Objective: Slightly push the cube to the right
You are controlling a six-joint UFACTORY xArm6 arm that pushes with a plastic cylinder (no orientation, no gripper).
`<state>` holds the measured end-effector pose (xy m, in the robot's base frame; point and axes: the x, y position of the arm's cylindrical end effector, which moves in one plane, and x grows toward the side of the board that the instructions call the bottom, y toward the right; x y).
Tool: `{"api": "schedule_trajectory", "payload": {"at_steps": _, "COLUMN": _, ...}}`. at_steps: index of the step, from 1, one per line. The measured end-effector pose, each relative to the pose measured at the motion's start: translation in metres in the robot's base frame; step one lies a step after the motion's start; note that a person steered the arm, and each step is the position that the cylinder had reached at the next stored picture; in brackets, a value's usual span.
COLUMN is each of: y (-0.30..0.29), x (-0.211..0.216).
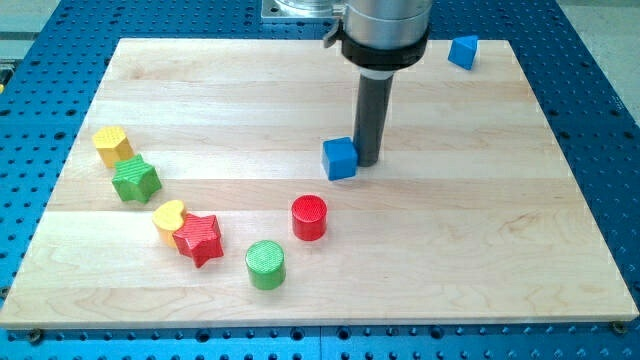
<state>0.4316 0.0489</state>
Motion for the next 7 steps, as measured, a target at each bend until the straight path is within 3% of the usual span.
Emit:
{"api": "schedule_trajectory", "payload": {"at_steps": 1, "y": -0.032, "x": 0.012}}
{"api": "schedule_trajectory", "payload": {"at_steps": 3, "y": -0.026, "x": 0.022}}
{"api": "schedule_trajectory", "payload": {"at_steps": 4, "y": 0.022, "x": 0.026}}
{"api": "schedule_trajectory", "payload": {"at_steps": 5, "y": 0.074, "x": -0.007}}
{"api": "schedule_trajectory", "payload": {"at_steps": 6, "y": 0.061, "x": -0.053}}
{"api": "schedule_trajectory", "payload": {"at_steps": 7, "y": -0.038, "x": -0.063}}
